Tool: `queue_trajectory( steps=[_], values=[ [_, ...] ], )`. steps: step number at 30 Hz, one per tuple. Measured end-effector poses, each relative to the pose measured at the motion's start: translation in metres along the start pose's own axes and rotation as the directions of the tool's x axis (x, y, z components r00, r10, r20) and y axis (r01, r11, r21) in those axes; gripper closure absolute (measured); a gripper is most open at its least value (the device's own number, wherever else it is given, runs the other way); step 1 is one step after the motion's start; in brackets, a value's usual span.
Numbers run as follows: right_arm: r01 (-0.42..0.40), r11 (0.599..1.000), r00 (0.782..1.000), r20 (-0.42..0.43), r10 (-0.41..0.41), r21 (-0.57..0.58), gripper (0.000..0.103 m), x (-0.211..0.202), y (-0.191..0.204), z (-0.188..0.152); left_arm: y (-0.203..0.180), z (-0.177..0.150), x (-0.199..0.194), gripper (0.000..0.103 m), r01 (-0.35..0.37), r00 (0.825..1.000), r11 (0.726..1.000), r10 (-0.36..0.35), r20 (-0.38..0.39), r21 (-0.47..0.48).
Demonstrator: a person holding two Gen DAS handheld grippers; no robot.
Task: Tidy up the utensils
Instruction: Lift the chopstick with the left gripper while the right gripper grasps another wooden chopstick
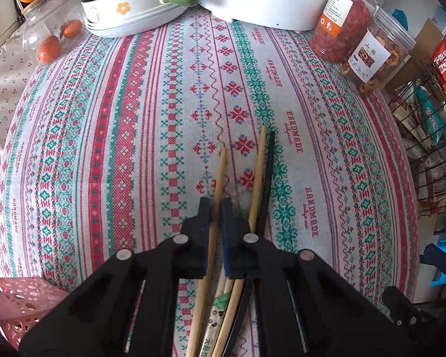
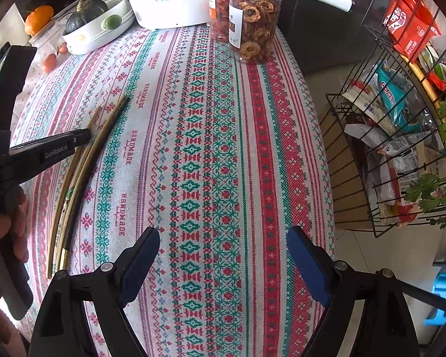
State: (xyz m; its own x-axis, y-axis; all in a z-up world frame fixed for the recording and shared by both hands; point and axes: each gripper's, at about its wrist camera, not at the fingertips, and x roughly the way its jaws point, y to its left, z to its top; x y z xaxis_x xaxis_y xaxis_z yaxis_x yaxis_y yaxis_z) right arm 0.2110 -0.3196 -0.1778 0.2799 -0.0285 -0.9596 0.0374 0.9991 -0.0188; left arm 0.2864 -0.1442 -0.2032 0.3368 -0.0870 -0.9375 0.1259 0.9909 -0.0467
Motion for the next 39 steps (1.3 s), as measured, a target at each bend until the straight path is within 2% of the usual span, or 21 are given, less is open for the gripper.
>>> queue_trajectory(
  steps=[5,10,14,20,23,26,27,28,31,34,39],
  values=[
    [0.009,1.0,1.0,0.006,-0.009,0.025,0.014,-0.005,-0.006,-0.004,-0.002,-0.03,-0.033,0.096,0.039,0.999,0.996,-0.041,0.029,0.077],
    [-0.025,0.999,1.0,0.008,0.024,0.048,0.014,-0.008,-0.005,-0.005,0.008,-0.063,-0.082,0.096,0.085,0.991,0.986,-0.098,0.086,0.144],
    [-0.055,0.997,0.998,0.017,0.054,0.052,0.014,-0.011,0.006,-0.005,0.023,-0.086,-0.117,0.096,0.112,0.981,0.974,-0.14,0.135,0.196],
    [-0.078,0.996,0.997,0.024,0.078,0.033,0.014,-0.01,0.029,-0.003,0.049,-0.115,-0.154,0.096,0.157,0.958,0.965,-0.2,0.205,0.21],
    [-0.134,0.99,0.99,0.042,0.133,0.036,0.014,-0.01,0.04,0.0,0.066,-0.125,-0.167,0.096,0.177,0.944,0.966,-0.221,0.243,0.19],
    [-0.255,0.966,0.966,0.063,0.252,0.04,0.017,-0.011,0.053,0.005,0.084,-0.129,-0.173,0.096,0.201,0.937,0.967,-0.237,0.255,0.157],
    [-0.296,0.954,0.954,0.058,0.294,0.04,0.029,-0.011,0.059,0.008,0.087,-0.13,-0.176,0.096,0.205,0.936,0.967,-0.239,0.26,0.152],
    [-0.33,0.943,0.943,0.052,0.328,0.04,0.046,-0.009,0.065,0.011,0.09,-0.132,-0.179,0.096,0.212,0.932,0.965,-0.247,0.265,0.152],
    [-0.379,0.925,0.925,0.037,0.378,0.017,0.069,-0.005,0.09,0.019,0.1,-0.14,-0.188,0.096,0.214,0.925,0.964,-0.253,0.283,0.161],
    [-0.392,0.92,0.92,0.019,0.392,-0.022,0.081,0.001,0.115,0.027,0.111,-0.146,-0.194,0.096,0.218,0.921,0.962,-0.258,0.292,0.162],
    [-0.372,0.927,0.928,-0.025,0.371,-0.036,0.086,0.02,0.141,0.037,0.131,-0.149,-0.202,0.096,0.237,0.913,0.962,-0.269,0.308,0.137]
  ],
)
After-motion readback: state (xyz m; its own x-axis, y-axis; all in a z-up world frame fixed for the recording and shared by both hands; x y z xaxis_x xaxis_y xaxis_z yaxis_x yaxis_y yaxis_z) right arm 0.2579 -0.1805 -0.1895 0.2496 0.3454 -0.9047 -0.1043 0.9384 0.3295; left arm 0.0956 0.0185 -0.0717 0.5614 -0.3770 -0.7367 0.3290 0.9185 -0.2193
